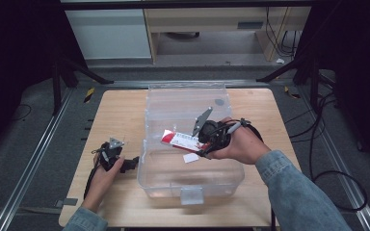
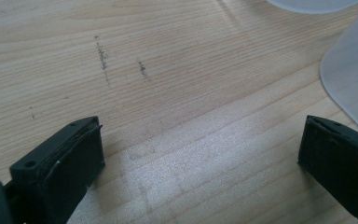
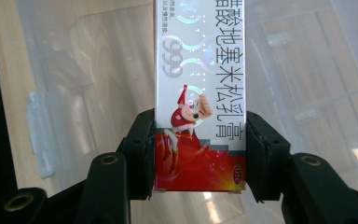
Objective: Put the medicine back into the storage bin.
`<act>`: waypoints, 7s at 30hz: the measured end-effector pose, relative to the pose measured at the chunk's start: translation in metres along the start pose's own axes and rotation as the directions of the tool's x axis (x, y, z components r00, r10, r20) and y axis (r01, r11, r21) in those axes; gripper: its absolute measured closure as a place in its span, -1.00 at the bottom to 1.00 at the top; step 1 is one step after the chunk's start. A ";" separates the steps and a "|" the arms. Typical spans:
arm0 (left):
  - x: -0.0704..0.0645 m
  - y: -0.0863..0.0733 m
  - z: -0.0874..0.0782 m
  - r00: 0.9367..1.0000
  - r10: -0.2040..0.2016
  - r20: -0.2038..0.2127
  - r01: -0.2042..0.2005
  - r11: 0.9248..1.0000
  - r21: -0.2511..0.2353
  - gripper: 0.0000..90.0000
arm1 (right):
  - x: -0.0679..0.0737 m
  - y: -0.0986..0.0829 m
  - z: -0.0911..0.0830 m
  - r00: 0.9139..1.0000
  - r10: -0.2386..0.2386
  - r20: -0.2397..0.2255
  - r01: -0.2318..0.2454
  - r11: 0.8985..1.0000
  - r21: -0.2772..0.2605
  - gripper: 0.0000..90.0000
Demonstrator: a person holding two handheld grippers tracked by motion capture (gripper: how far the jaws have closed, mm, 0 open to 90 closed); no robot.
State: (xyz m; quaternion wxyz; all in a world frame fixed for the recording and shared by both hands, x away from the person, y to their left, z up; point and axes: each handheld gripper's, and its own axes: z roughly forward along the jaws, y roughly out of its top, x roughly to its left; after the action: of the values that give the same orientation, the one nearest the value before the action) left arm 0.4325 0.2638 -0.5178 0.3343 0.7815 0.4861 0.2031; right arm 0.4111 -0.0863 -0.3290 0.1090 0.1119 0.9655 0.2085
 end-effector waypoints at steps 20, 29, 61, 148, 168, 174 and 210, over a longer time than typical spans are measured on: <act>0.000 0.000 0.000 1.000 0.000 0.000 0.000 1.000 0.000 -1.00 | 0.019 0.015 0.025 0.991 -0.100 -0.085 0.104 0.993 0.047 0.14; 0.000 0.000 0.000 1.000 0.000 0.000 0.000 1.000 0.001 -1.00 | 0.030 0.020 0.049 0.980 -0.139 -0.139 0.151 0.985 0.081 0.14; 0.000 0.000 0.000 1.000 0.006 0.003 -0.006 1.000 0.001 -1.00 | 0.034 0.026 0.105 0.961 -0.174 -0.216 0.196 0.977 0.084 0.14; 0.000 0.000 0.000 1.000 0.005 0.009 -0.005 1.000 -0.002 -1.00 | 0.043 0.010 0.120 0.980 -0.167 -0.108 0.176 0.981 0.079 0.25; 0.008 0.005 -0.022 1.000 -0.014 0.000 0.014 0.997 -0.072 -0.86 | 0.019 -0.004 0.055 1.000 0.003 -0.010 -0.003 1.000 -0.022 0.05; 0.012 0.005 -0.047 0.999 -0.031 0.029 0.035 0.984 -0.173 -0.83 | 0.013 -0.007 0.041 0.997 0.081 0.007 -0.080 0.996 -0.038 -0.01; -0.043 0.078 -0.122 0.953 0.242 0.183 -0.221 0.967 -0.124 -0.81 | -0.053 -0.028 -0.018 0.955 0.188 0.229 -0.173 0.981 -0.083 -0.22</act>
State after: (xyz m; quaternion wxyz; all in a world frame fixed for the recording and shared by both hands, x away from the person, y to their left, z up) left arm 0.3838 0.2412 -0.3764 0.3942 0.8311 0.3446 0.1876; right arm 0.4525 -0.1319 -0.3163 0.2070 0.2200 0.9244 0.2327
